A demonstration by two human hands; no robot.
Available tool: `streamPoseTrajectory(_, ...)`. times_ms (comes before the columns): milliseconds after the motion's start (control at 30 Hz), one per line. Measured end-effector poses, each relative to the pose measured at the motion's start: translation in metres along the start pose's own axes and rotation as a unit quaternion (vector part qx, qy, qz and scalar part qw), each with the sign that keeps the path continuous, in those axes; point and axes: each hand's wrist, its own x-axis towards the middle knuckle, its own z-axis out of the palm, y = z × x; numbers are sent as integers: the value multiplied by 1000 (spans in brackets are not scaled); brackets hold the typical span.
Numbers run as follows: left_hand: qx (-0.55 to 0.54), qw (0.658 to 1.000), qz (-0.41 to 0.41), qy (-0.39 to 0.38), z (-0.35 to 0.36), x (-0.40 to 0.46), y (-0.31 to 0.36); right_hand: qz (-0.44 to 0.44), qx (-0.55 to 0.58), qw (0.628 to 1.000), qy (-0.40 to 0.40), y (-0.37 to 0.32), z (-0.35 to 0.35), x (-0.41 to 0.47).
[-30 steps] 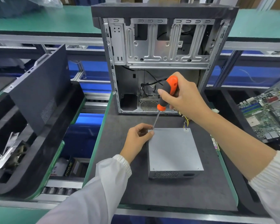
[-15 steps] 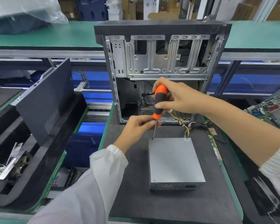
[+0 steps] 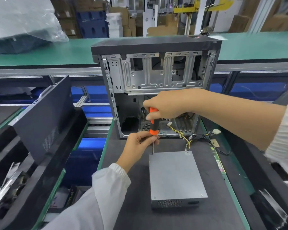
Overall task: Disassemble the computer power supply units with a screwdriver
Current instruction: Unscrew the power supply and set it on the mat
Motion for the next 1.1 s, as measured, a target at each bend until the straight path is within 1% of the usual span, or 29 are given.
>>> streamPoseTrajectory(67, 14, 999, -4, -33, -5, -1, 2, -51, 17, 997, -52, 1, -6, -3)
streamPoseTrajectory(133, 26, 998, -3, -56, -7, 0, 6, -93, -3, 993, -79, 0, -11, -5)
streamPoseTrajectory(167, 27, 998, -3, -56, -6, 1, 7, -106, -14, 991, -84, -1, -14, -4)
streamPoseTrajectory(233, 16, 999, -6, -42, -3, 1, 8, -104, -4, 989, -107, -3, -19, -3)
streamPoseTrajectory(267, 10, 999, -6, -36, -1, 1, 8, -88, 23, 987, -132, -3, -21, -2)
streamPoseTrajectory(300, 7, 999, -5, -32, 0, 2, 7, -53, 66, 984, -158, -2, -22, -1)
streamPoseTrajectory(333, 5, 1000, -4, -29, 1, 2, 7, -4, 100, 980, -175, -2, -24, 2)
streamPoseTrajectory(367, 4, 1000, -3, -25, 2, 2, 6, 52, 93, 977, -183, -3, -24, 6)
streamPoseTrajectory(400, 5, 1000, -2, -19, 2, 1, 6, 92, 58, 977, -183, -3, -24, 10)
streamPoseTrajectory(433, 7, 1000, 0, -14, 3, 1, 6, 104, 21, 977, -182, -3, -23, 15)
streamPoseTrajectory(467, 10, 1000, 3, -9, 3, 1, 5, 95, 5, 979, -183, -4, -21, 18)
streamPoseTrajectory(533, 13, 1000, 8, -13, 1, 0, 6, 45, -3, 982, -184, -4, -20, 20)
streamPoseTrajectory(600, 11, 1000, 5, -28, -2, 0, 8, -10, -41, 982, -183, -5, -22, 16)
streamPoseTrajectory(667, 6, 1000, -6, -30, -5, 1, 10, -63, -91, 984, -143, -5, -20, 13)
streamPoseTrajectory(733, -5, 1000, -11, -24, -5, 1, 10, -93, -87, 987, -102, -6, -17, 10)
streamPoseTrajectory(767, -11, 1000, -13, -20, -4, 1, 10, -86, -58, 989, -108, -5, -17, 9)
streamPoseTrajectory(800, -16, 1000, -15, -16, -2, 0, 9, -48, -8, 991, -122, -4, -18, 8)
streamPoseTrajectory(833, -20, 1000, -15, -10, 0, 0, 8, 13, 29, 990, -136, -4, -19, 7)
streamPoseTrajectory(867, -22, 1000, -14, -3, 2, 0, 7, 66, 35, 987, -142, -5, -19, 8)
streamPoseTrajectory(900, -23, 1000, -13, 3, 3, 0, 7, 88, 5, 987, -137, -4, -18, 9)
streamPoseTrajectory(933, -22, 1000, -12, 6, 4, 0, 6, 88, -23, 988, -124, -3, -16, 10)
streamPoseTrajectory(1000, -17, 1000, -7, -2, 5, -1, 7, 35, -59, 992, -108, -1, -13, 13)
streamPoseTrajectory(1067, -7, 1000, -1, -18, 5, -1, 7, -19, -22, 992, -125, -1, -17, 8)
streamPoseTrajectory(1100, 0, 1000, -1, -24, 6, -1, 8, -33, -1, 988, -149, 0, -20, 5)
